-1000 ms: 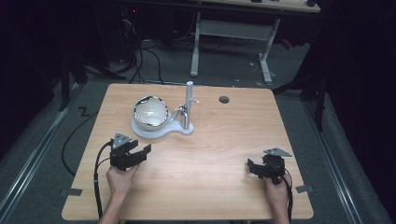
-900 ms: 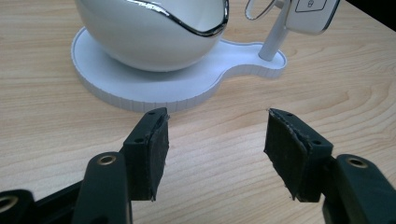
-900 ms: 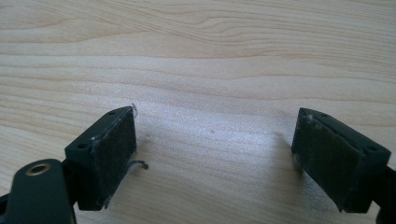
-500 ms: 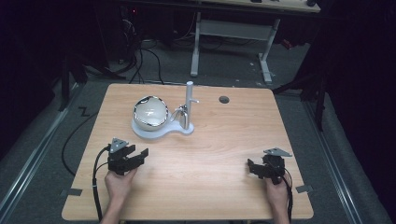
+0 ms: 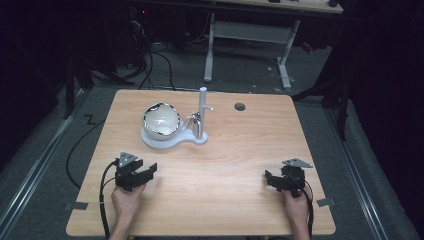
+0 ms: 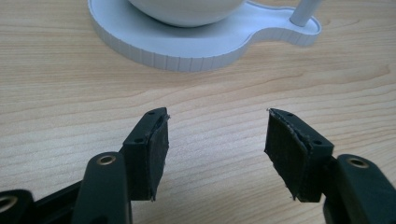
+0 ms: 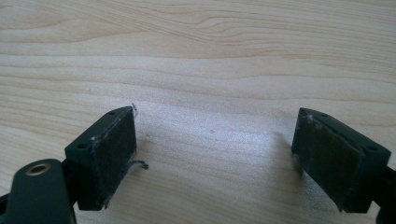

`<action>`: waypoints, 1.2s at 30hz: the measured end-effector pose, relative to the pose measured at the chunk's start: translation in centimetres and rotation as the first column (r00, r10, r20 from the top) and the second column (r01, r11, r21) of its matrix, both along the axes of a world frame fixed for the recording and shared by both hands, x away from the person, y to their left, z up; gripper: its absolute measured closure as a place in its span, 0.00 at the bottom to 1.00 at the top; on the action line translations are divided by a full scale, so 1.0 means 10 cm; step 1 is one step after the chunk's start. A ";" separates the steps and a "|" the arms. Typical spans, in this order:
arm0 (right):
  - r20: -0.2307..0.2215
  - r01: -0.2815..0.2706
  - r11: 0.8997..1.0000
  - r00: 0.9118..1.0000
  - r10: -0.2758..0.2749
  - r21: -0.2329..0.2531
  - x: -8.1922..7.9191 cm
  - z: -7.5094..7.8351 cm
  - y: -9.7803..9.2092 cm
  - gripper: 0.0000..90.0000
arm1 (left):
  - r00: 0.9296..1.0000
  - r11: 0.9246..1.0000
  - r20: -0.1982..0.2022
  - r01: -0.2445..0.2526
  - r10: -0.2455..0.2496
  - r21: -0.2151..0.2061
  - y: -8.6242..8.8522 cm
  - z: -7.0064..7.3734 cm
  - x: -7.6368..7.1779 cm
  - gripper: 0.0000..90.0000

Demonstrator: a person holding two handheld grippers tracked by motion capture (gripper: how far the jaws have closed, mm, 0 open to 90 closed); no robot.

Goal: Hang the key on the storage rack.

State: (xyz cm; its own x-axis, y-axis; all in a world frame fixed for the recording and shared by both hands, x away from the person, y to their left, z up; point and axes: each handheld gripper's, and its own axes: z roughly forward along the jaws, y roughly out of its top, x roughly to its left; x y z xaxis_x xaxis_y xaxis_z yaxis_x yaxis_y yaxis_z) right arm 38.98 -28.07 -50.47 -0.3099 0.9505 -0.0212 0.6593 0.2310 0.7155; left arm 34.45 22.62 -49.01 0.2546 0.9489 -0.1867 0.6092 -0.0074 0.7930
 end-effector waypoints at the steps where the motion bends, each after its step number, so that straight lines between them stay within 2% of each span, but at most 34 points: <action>1: 0.000 0.000 1.000 1.000 0.000 0.000 0.00 0.00 0.00 0.16 | 1.000 1.000 -0.002 -0.003 0.003 0.002 0.00 -0.01 0.00 0.44; 9: 0.001 -0.001 1.000 1.000 0.001 0.000 0.00 0.00 0.00 0.16 | 1.000 0.999 -0.025 -0.015 0.016 0.047 0.00 -0.09 0.02 0.44; 11: 0.000 0.000 1.000 1.000 0.000 0.000 0.00 0.00 0.00 0.16 | 0.999 0.999 -0.029 -0.020 0.021 0.046 0.01 -0.11 0.02 0.44; 18: 0.000 -0.001 1.000 1.000 0.001 0.000 0.00 0.00 0.00 0.16 | 0.999 0.994 -0.030 -0.030 0.033 0.101 -0.02 -0.15 0.05 0.44; 25: 0.000 0.000 1.000 1.000 0.000 0.000 0.00 0.00 0.00 0.16 | 0.998 0.992 -0.028 -0.045 0.049 0.122 -0.03 -0.18 0.07 0.43; 36: 0.000 0.000 1.000 1.000 0.000 0.000 0.00 0.00 0.00 0.16 | 0.998 0.991 -0.035 -0.046 0.051 0.130 -0.03 -0.18 0.08 0.41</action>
State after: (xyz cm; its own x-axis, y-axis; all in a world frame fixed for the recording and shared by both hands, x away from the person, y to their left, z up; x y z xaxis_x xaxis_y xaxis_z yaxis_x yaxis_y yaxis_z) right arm 38.98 -28.06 -50.48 -0.3102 0.9504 -0.0211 0.6591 0.2310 0.7157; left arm 35.22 22.33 -50.80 0.2028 0.9766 -0.0710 0.6413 -0.0777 0.7633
